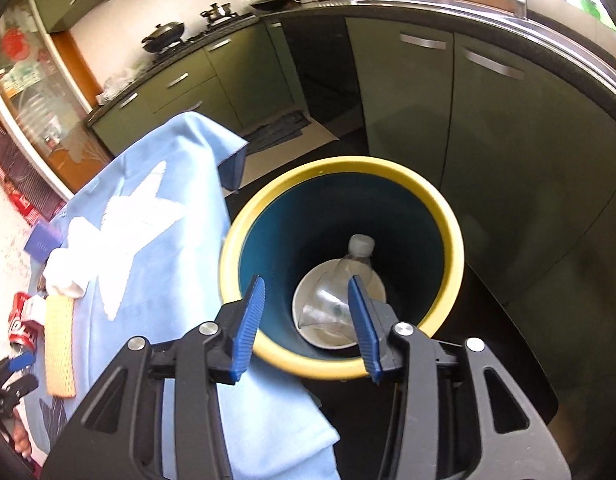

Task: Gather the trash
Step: 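Grasp the orange foam fruit net with the left tool, then carry the foam net over the bin and open the left tool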

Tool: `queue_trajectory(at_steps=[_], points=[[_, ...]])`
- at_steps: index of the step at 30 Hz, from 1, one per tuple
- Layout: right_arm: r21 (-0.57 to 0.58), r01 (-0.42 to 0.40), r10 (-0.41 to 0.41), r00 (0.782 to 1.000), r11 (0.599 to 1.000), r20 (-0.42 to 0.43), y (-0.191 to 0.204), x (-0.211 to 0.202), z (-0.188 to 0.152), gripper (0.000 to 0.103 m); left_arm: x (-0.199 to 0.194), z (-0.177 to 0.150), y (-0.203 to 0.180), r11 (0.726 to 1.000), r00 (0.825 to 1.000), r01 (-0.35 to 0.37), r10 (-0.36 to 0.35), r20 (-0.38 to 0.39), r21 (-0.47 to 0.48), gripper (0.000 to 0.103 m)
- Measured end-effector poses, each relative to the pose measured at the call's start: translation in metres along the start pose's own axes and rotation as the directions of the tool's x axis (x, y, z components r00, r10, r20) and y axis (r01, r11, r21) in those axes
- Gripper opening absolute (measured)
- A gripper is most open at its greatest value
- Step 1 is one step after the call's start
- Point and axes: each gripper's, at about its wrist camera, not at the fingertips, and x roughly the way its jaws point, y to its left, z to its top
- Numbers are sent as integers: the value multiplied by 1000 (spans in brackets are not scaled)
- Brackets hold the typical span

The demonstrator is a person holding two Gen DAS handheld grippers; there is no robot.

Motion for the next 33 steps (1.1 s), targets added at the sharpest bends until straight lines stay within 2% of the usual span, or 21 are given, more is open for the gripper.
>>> queue_trajectory(at_steps=[6,16,19,25,31,33], points=[[-19,-23,23,1000,1000,7,11,-3,-6,43,23,6,0,999,999,2,-5,-54,-43,97],[-25,-40,40,999,999,-5,18,1,-15,44,36,13,-2,999,998,-35,32,-59,-39,97],[-19,-45,45,999,999,-8,16,2,-17,45,39,16,-4,998,998,-42,39,-55,-36,93],[-7,-56,56,998,998,-16,11,4,-22,45,40,20,-3,997,997,-70,68,-47,-38,74],[5,-69,69,997,998,-17,6,5,-26,46,35,20,-9,999,999,-46,45,-26,-25,45],[9,-72,72,997,997,-16,5,5,-27,46,29,20,-14,999,999,-45,45,-7,-6,32]])
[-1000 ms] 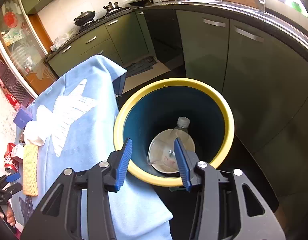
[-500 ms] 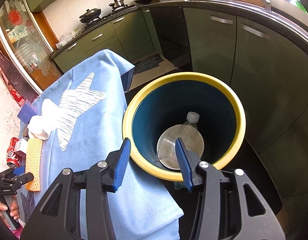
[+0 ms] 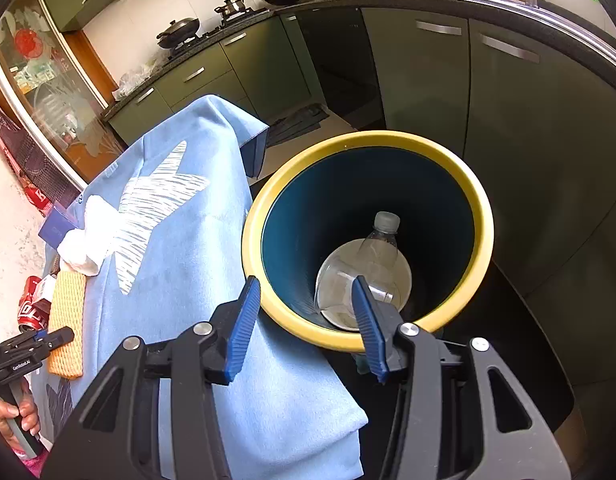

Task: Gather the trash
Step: 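Carry the foam net over the bin and open the left tool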

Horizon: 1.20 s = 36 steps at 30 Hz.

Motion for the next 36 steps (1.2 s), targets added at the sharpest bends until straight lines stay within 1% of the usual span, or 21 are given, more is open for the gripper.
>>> queue_trajectory(at_steps=[3,7,10,13,16,17,19,23,27,30,32,34,35,36], points=[[8,-4,4,1000,1000,5,-3,-2,-2,46,-8,0,-6,999,999,37,-37,6,22,21],[22,-7,7,1000,1000,11,-8,-5,-4,46,-20,-2,-19,996,998,62,-64,13,69,18],[36,-8,7,1000,999,18,-13,-8,-6,46,-34,-1,-32,990,995,97,-100,25,106,18],[54,-4,2,999,999,34,-19,-14,-8,47,-46,5,-52,977,990,124,-133,39,173,18],[76,7,-11,998,997,59,-27,-23,-11,48,-49,18,-83,956,987,140,-155,41,256,18],[84,9,-15,998,996,67,-29,-26,-12,48,-48,27,-99,943,985,150,-170,42,296,18],[103,17,-26,996,995,84,-35,-33,-15,50,-45,38,-121,925,980,170,-194,36,340,18],[142,32,-47,993,989,106,-50,-45,-23,50,-27,66,-174,879,968,230,-250,-6,418,18],[186,39,-61,991,982,116,-67,-54,-30,51,4,92,-235,825,957,277,-285,-61,493,19],[213,44,-70,991,976,115,-79,-57,-34,51,39,113,-270,813,962,264,-258,-87,519,19],[224,48,-75,991,973,112,-83,-58,-36,52,67,127,-287,815,963,267,-242,-116,515,22],[231,52,-79,991,972,109,-87,-58,-38,53,88,134,-298,820,969,248,-215,-125,516,28],[234,54,-81,991,971,107,-88,-58,-38,53,101,138,-303,822,972,236,-200,-125,518,40],[236,55,-82,991,970,104,-90,-58,-38,53,109,141,-306,824,974,227,-188,-127,519,58]])
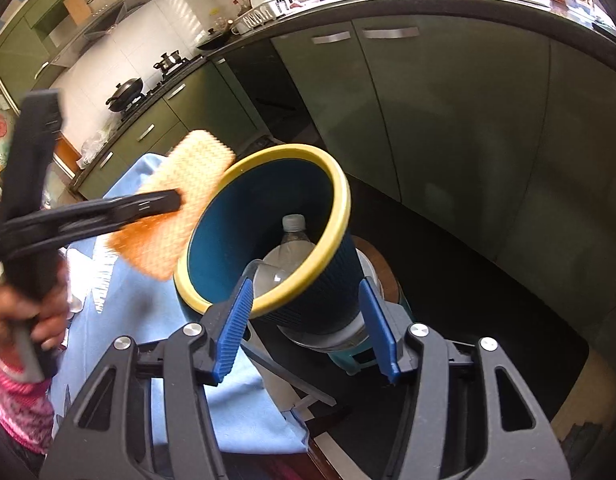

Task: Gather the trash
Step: 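Carry the foam net over the bin and open the left tool, then move the right tool to the milk carton and grasp it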

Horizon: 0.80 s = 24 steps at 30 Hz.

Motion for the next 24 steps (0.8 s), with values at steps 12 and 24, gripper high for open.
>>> queue_trajectory(at_steps=[12,24], points=[[-36,-29,27,999,999,-35,9,15,0,54,-67,-34,32,996,993,-5,16,118,-89,82],[-376,-228,177,970,898,-165,119,31,-3,60,-205,-207,95,969,957,-135,181,225,-205,91]])
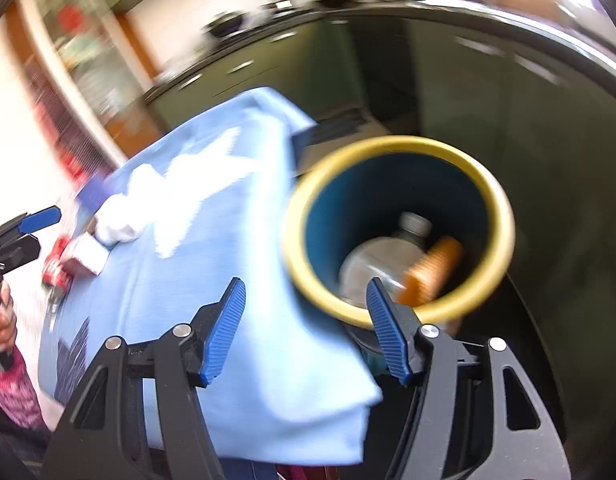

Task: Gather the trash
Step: 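Move the right tool to the milk carton and grasp it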

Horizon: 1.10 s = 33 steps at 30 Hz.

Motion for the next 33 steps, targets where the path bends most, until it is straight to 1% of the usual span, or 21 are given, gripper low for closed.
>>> queue_trajectory(at_steps=[2,4,6,8,10,12,13,15,18,20,23,27,29,33], points=[[-90,-41,39,999,995,-30,27,8,9,60,-18,-22,22,998,998,-55,55,3,-35,91],[-180,-80,71,996,980,-56,55,17,16,60,-32,-42,45,993,996,-85,85,-5,-86,91],[-278,-131,108,989,952,-96,89,26,20,60,-45,-65,68,986,994,-112,111,-18,-125,91],[-369,-189,147,979,910,-139,122,37,23,60,-55,-81,84,978,990,-140,138,-25,-153,91],[-453,-232,169,970,861,-177,154,47,26,60,-65,-96,96,971,987,-163,161,-30,-174,91],[-538,-281,192,957,795,-216,189,59,30,60,-78,-110,104,967,985,-174,172,-29,-185,91],[-565,-300,203,952,769,-230,201,62,31,59,-83,-114,106,967,985,-175,172,-30,-183,91],[-626,-354,234,934,694,-269,233,70,35,58,-94,-122,108,969,984,-175,174,-22,-175,91],[-680,-411,253,911,607,-325,271,80,42,58,-104,-128,107,967,982,-187,188,-12,-171,92],[-706,-437,247,899,557,-362,292,91,46,58,-110,-132,108,966,982,-186,188,-6,-179,92],[-738,-450,206,891,502,-404,314,109,48,58,-113,-137,111,963,982,-185,188,-1,-195,92],[-764,-462,140,882,450,-451,333,130,46,58,-116,-145,119,958,982,-185,190,0,-218,92],[-773,-467,114,877,430,-467,339,138,44,58,-117,-149,122,956,982,-185,190,-1,-228,92],[-777,-479,77,866,409,-493,350,150,43,58,-118,-155,128,953,983,-179,185,0,-243,92]])
